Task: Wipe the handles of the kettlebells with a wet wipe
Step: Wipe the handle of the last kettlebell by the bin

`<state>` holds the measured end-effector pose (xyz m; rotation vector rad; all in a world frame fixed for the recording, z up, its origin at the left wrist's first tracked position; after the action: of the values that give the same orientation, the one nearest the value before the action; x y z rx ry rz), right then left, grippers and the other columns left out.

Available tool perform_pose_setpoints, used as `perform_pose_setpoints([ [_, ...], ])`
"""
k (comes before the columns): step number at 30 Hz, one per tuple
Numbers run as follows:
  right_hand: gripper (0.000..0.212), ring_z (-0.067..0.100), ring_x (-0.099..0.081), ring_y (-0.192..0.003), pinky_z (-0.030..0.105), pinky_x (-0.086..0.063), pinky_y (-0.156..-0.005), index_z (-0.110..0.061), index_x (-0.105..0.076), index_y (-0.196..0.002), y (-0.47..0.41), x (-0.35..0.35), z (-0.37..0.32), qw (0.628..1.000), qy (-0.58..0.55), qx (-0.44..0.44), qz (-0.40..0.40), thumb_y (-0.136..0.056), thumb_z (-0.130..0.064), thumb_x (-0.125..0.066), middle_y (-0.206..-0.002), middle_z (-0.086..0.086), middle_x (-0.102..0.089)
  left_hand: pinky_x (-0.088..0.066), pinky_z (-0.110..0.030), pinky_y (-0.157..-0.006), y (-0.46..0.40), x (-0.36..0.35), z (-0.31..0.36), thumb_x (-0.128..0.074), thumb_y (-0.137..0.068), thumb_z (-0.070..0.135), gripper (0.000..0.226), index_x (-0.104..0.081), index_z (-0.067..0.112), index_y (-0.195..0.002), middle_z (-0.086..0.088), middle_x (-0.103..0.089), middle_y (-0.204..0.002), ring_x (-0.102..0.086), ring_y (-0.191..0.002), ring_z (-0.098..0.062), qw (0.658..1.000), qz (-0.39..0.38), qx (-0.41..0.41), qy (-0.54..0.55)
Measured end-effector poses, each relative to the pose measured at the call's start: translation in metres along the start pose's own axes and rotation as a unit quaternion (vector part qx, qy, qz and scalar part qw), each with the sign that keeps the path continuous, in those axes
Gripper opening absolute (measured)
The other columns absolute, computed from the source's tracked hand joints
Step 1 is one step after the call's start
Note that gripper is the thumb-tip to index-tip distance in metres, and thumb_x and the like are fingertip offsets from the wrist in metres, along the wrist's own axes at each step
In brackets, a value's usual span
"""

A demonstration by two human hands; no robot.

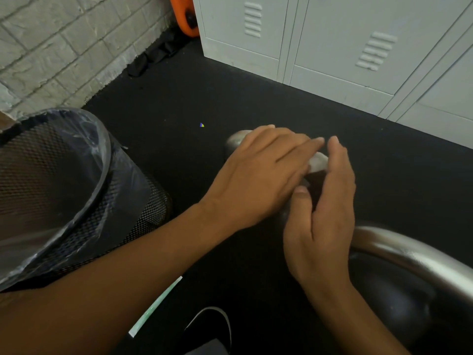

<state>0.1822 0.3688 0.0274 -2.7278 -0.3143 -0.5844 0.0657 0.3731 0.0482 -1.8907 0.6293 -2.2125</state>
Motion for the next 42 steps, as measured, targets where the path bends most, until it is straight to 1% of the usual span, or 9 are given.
perform_pose_setpoints([
  [6,0.068,0.009,-0.015,-0.158,0.016,-0.012,-0.125,-0.017,-0.019,-0.165,-0.003,-0.004,0.008,0.999,0.019,-0.018,-0.025,-0.102,-0.029,-0.039,-0.170,-0.001,-0.024,-0.033,-0.037,-0.120,0.020,0.011,-0.021,-0.042,-0.107,0.021,0.037,-0.061,0.004,-0.134,-0.013,-0.062,-0.138,-0.053,-0.133,-0.024,0.991,0.084,0.090,0.051],
  [12,0.070,0.004,-0.007,-0.159,0.025,-0.009,-0.130,-0.019,-0.013,-0.167,-0.001,-0.007,0.007,0.998,0.050,-0.012,-0.048,-0.102,-0.039,-0.034,-0.171,-0.008,-0.015,-0.049,-0.036,-0.105,0.032,0.009,-0.047,-0.041,-0.106,0.021,0.036,-0.053,0.000,-0.133,-0.015,-0.059,-0.133,-0.055,-0.124,-0.017,0.964,0.107,0.182,0.159],
  [18,0.073,0.005,0.004,-0.160,0.025,-0.001,-0.129,-0.019,-0.004,-0.167,-0.002,-0.011,0.002,0.995,0.085,0.004,-0.053,-0.101,-0.042,-0.028,-0.174,-0.006,-0.007,-0.030,-0.055,-0.123,0.044,0.002,-0.020,-0.046,-0.106,0.011,0.041,-0.049,-0.002,-0.145,-0.021,-0.045,-0.154,-0.034,-0.151,-0.033,0.988,0.096,0.091,0.077],
  [23,0.073,0.007,0.007,-0.161,0.030,-0.002,-0.131,-0.017,-0.003,-0.167,-0.002,-0.013,-0.001,0.993,0.100,0.021,-0.054,-0.102,-0.039,-0.030,-0.174,-0.007,-0.003,-0.035,-0.049,-0.118,0.035,0.003,-0.032,-0.038,-0.107,0.023,0.043,-0.050,0.003,-0.143,-0.014,-0.049,-0.149,-0.041,-0.145,-0.025,0.981,0.080,0.119,0.128],
  [27,0.073,0.015,0.004,-0.162,0.043,-0.008,-0.132,-0.009,-0.009,-0.166,-0.001,-0.014,-0.004,0.991,0.122,0.040,-0.049,-0.102,-0.034,-0.033,-0.175,0.002,-0.007,-0.048,-0.033,-0.099,0.041,-0.010,-0.060,-0.024,-0.111,0.039,0.037,-0.049,0.029,-0.137,0.007,-0.058,-0.130,-0.057,-0.120,-0.008,0.913,0.064,0.289,0.280],
  [30,0.073,0.016,0.003,-0.162,0.050,-0.013,-0.131,-0.009,-0.011,-0.166,-0.001,-0.015,-0.006,0.991,0.121,0.037,-0.053,-0.102,-0.034,-0.034,-0.175,0.003,-0.010,-0.042,-0.016,-0.091,0.057,-0.024,-0.071,-0.021,-0.112,0.047,0.036,-0.056,0.044,-0.109,0.025,-0.067,-0.105,-0.060,-0.103,0.015,0.789,0.060,0.451,0.413],
  [34,0.072,0.016,0.001,-0.162,0.052,-0.015,-0.130,-0.011,-0.012,-0.166,-0.003,-0.016,-0.006,0.993,0.107,0.031,-0.046,-0.101,-0.035,-0.034,-0.174,0.001,-0.012,-0.036,-0.025,-0.107,0.073,-0.045,-0.071,-0.024,-0.108,0.057,0.048,-0.063,0.034,-0.125,0.012,-0.060,-0.125,-0.053,-0.124,-0.005,0.685,0.018,0.557,0.469],
  [38,0.074,0.015,0.002,-0.162,0.054,-0.016,-0.129,-0.013,-0.010,-0.166,-0.004,-0.018,-0.004,0.993,0.104,0.032,-0.049,-0.100,-0.035,-0.035,-0.174,0.000,-0.011,-0.035,-0.035,-0.120,0.073,-0.049,-0.075,-0.027,-0.098,0.074,0.047,-0.063,0.046,-0.111,0.011,-0.064,-0.135,-0.056,-0.126,-0.003,0.676,0.000,0.528,0.514],
  [42,0.074,0.011,0.005,-0.161,0.054,-0.014,-0.130,-0.015,-0.007,-0.167,-0.004,-0.018,-0.004,0.994,0.089,0.028,-0.052,-0.101,-0.034,-0.034,-0.175,-0.003,-0.008,-0.036,-0.019,-0.104,0.059,-0.030,-0.072,-0.027,-0.110,0.052,0.033,-0.058,0.042,-0.103,0.030,-0.066,-0.110,-0.056,-0.102,0.019,0.717,0.071,0.484,0.498],
])
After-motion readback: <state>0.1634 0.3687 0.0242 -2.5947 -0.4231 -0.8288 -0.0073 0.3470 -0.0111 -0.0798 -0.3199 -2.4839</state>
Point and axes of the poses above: each hand's wrist, its own y-axis away from the middle knuckle, its own x-axis out of the back of the hand, z = x × y, the point moved 6 cm from there along -y, towards the middle knuckle
